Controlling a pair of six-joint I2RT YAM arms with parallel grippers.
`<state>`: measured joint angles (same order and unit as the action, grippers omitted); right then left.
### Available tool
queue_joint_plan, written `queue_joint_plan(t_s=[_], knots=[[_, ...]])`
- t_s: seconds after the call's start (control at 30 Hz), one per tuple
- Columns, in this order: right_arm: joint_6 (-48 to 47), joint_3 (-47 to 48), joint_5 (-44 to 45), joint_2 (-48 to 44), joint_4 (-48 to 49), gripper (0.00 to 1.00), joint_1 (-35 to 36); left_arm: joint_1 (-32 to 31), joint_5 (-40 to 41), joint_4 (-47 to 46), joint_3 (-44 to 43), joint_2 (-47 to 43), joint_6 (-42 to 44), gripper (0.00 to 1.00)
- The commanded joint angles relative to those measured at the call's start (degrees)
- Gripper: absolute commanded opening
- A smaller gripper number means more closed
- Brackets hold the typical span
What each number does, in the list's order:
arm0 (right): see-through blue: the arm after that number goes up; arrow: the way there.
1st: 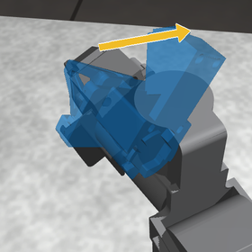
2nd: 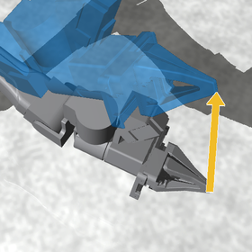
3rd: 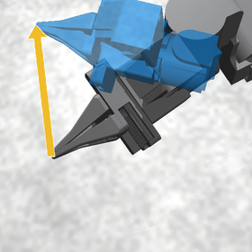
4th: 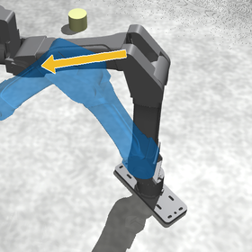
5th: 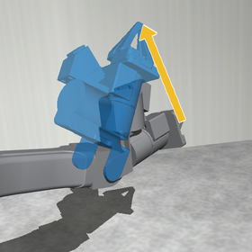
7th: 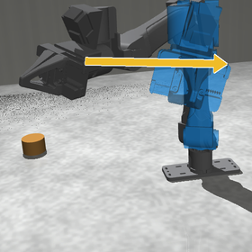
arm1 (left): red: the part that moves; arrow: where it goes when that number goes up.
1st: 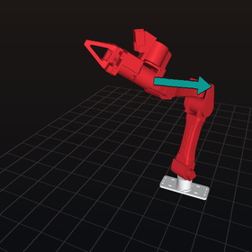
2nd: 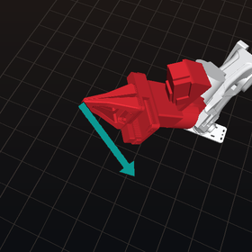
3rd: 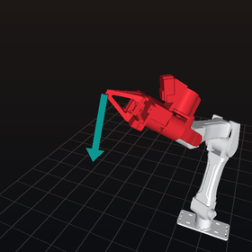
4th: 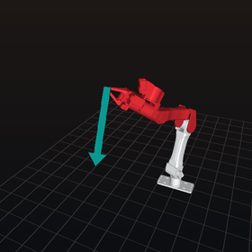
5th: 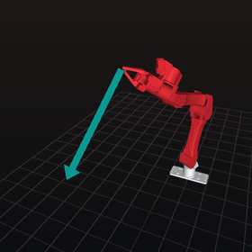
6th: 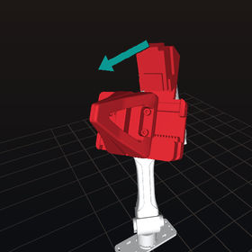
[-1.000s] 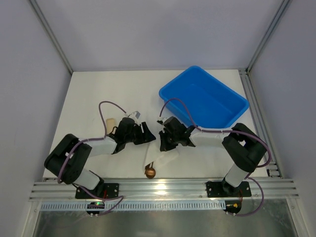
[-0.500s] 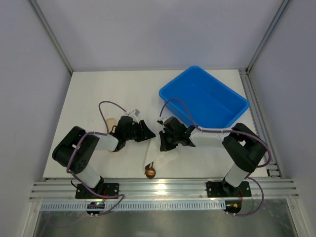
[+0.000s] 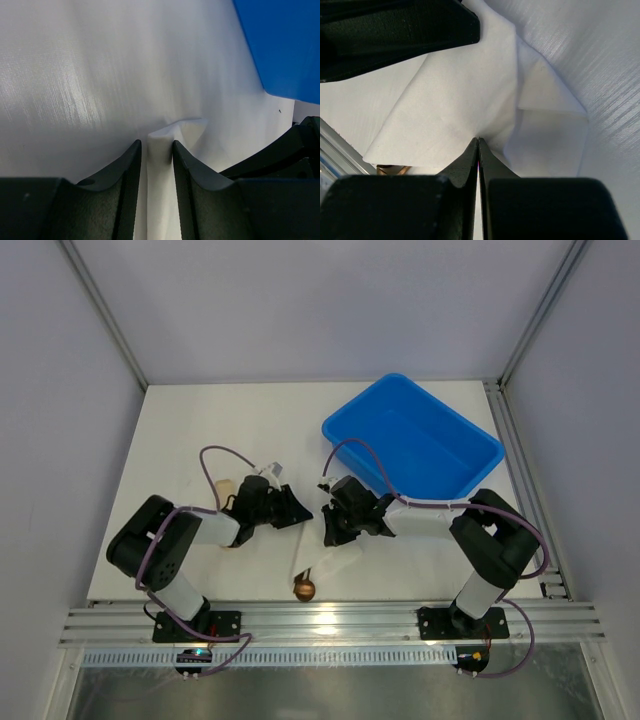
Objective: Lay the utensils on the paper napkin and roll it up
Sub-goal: Roll the napkin at the center of the board.
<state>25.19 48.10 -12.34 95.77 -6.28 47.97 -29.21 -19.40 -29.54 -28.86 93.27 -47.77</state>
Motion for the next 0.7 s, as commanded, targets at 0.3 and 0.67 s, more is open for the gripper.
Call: queue_joint_plan(t_s=[0.3, 0.67], knots=[[-1.37, 1.30, 1.79, 0.56, -0.40, 0.04, 0.29, 0.47, 1.64, -1.31, 1.27, -2.57, -0.22, 0.23], [-1.37, 1.30, 1.79, 0.91, -0.31, 0.04, 0.29, 0.91, 2.26, -0.43, 2.05, -4.94, -0.57, 0.35]])
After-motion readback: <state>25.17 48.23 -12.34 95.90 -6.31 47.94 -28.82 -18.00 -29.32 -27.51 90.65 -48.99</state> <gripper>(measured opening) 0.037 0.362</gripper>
